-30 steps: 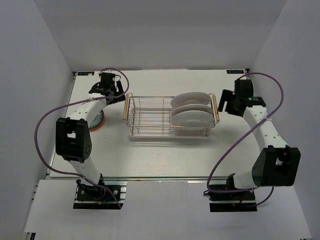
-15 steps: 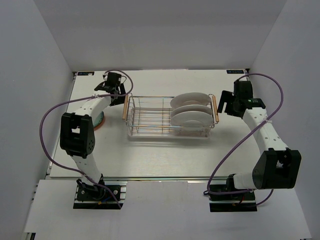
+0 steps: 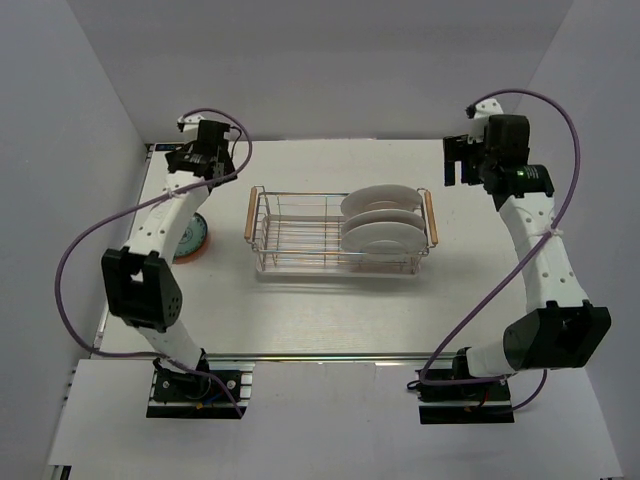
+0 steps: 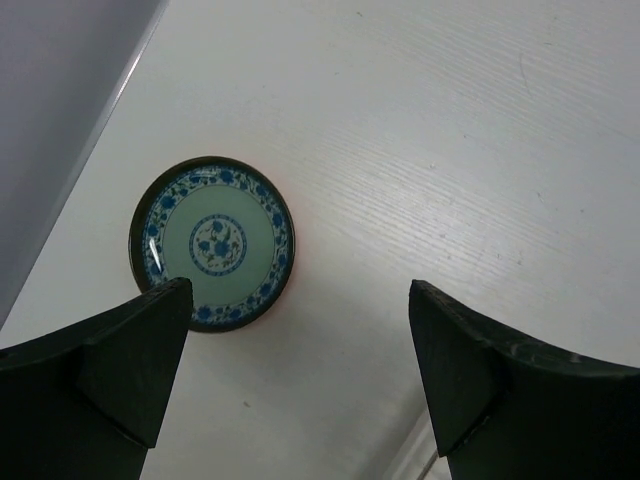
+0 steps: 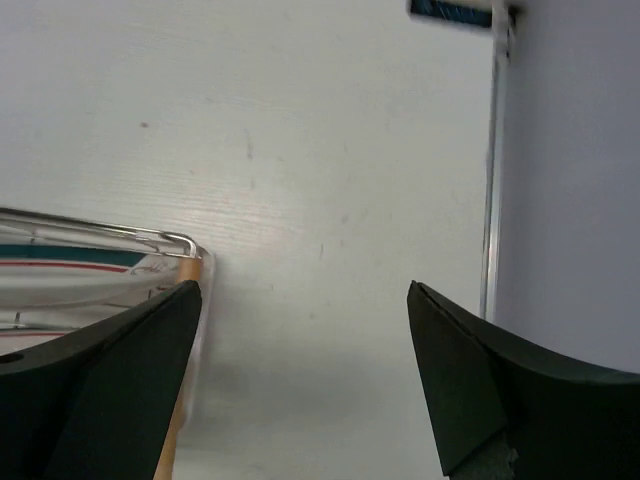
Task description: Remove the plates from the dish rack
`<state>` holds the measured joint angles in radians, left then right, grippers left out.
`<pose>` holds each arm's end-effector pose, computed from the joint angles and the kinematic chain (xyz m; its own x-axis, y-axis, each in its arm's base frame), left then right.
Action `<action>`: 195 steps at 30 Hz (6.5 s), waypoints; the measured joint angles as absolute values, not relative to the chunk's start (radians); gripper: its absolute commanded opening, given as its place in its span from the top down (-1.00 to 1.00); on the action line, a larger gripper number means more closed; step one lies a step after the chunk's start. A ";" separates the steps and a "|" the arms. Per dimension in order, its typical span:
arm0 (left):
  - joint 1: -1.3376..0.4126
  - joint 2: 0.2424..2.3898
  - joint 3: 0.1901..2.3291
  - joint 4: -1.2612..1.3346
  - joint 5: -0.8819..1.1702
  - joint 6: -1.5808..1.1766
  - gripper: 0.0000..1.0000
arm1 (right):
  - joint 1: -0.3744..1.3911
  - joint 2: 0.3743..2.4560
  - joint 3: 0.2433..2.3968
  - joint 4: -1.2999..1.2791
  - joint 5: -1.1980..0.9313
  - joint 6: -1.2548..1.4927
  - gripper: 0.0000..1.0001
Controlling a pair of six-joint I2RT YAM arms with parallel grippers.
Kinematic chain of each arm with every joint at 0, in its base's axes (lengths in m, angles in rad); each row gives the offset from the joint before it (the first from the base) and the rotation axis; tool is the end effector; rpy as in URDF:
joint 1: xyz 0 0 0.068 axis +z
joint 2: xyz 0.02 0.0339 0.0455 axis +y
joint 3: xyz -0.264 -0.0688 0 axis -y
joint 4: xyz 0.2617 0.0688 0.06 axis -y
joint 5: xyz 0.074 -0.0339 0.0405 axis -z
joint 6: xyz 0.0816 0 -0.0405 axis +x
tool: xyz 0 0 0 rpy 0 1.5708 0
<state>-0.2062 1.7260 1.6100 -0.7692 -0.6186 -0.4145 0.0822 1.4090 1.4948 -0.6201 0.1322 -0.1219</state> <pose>0.4175 -0.0390 0.2949 -0.6159 -0.2064 -0.7603 -0.4814 0.8625 0.1559 0.3660 0.0194 0.3774 -0.5076 -0.1628 -0.8461 -0.0303 0.9848 -0.1713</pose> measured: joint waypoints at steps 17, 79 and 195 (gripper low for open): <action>-0.213 0.801 1.056 -0.434 -0.036 -0.277 -0.96 | 0.193 1.657 1.765 -0.898 -0.504 -1.214 -0.69; -0.213 0.888 1.021 -0.441 0.120 -0.241 -0.96 | 0.323 1.644 1.941 -1.356 -0.678 -1.577 1.00; -0.220 1.092 1.091 -0.524 0.040 -0.389 -0.96 | 0.245 1.636 1.788 -1.202 -0.859 -1.386 -0.78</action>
